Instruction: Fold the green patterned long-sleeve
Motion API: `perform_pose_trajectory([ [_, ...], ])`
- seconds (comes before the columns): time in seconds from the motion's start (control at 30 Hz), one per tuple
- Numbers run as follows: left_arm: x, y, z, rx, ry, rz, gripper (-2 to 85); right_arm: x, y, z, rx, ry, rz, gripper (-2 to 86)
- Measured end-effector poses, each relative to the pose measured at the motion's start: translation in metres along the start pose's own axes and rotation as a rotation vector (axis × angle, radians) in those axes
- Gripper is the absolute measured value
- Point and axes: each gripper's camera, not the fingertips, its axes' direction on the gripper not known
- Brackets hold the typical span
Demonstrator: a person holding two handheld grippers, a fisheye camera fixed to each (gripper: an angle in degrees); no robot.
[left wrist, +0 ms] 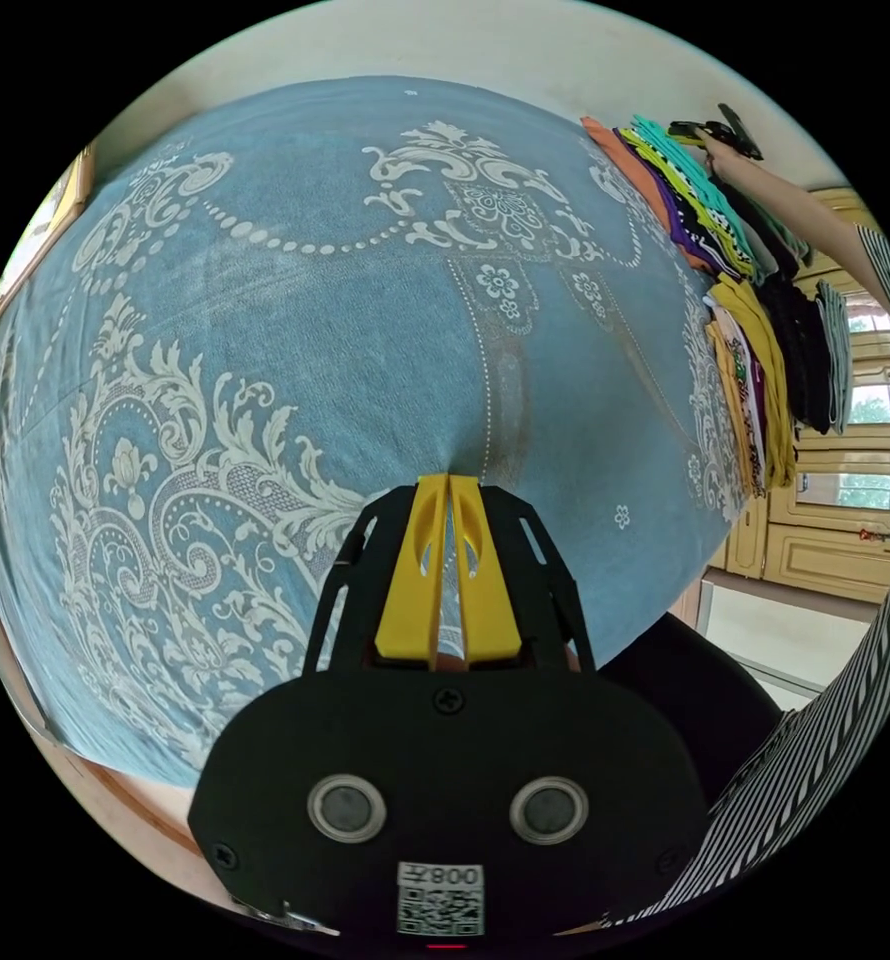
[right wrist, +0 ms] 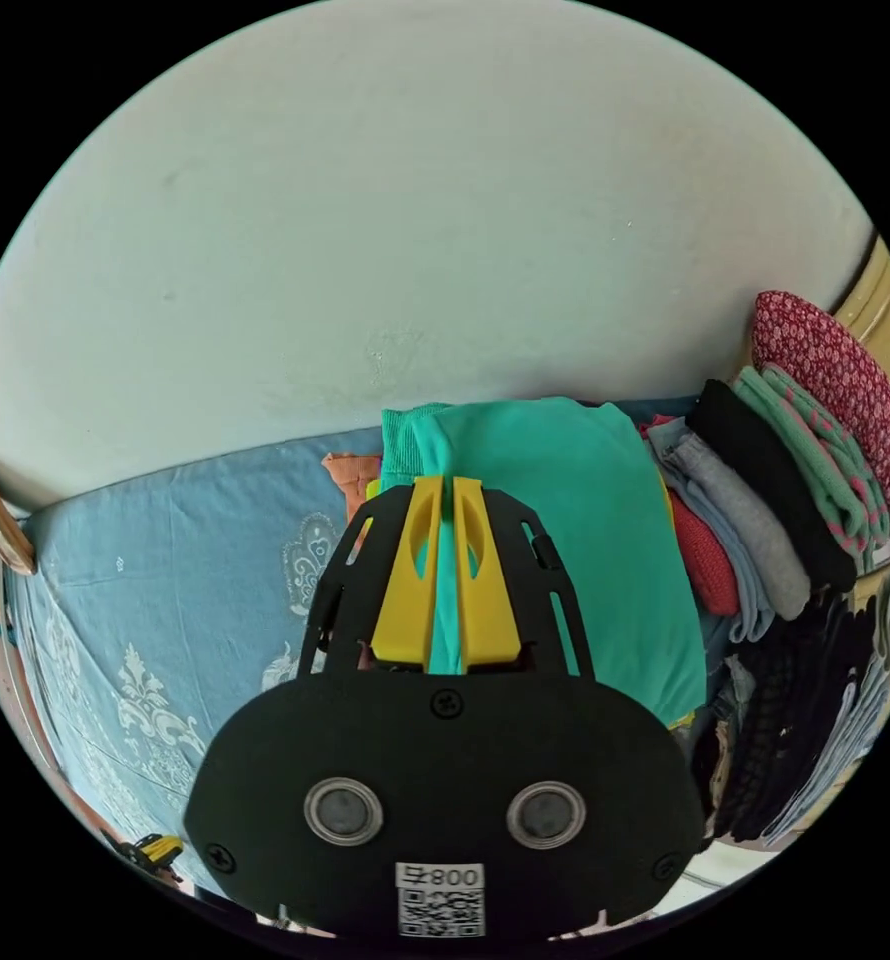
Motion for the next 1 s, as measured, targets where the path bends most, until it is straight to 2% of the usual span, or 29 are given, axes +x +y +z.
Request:
perform_pose_trajectory([
  [0.2, -0.014, -0.011, -0.031, 0.029, 0.001, 0.008, 0.2, 0.024, 0.034, -0.091, 0.123, -0.18, 0.081, 1.2],
  [0.37, -0.036, -0.022, -0.065, 0.039, 0.046, 0.009, 0.1, 0.032, 0.092, -0.194, 0.252, -0.449, 0.102, 0.9],
  [0.5, -0.054, -0.036, -0.111, 0.167, 0.202, 0.065, 0.1, 0.02, 0.134, -0.265, 0.313, -0.617, 0.066, 0.9],
  [0.7, -0.056, -0.065, -0.201, 0.374, 0.27, 0.217, 0.2, -0.015, 0.203, -0.385, 0.383, -0.824, -0.038, 0.8],
  [1.0, -0.111, -0.056, -0.382, 0.685, 0.389, 0.222, 0.8, -0.067, 0.305, -0.559, 0.433, -1.035, -0.198, 0.6],
])
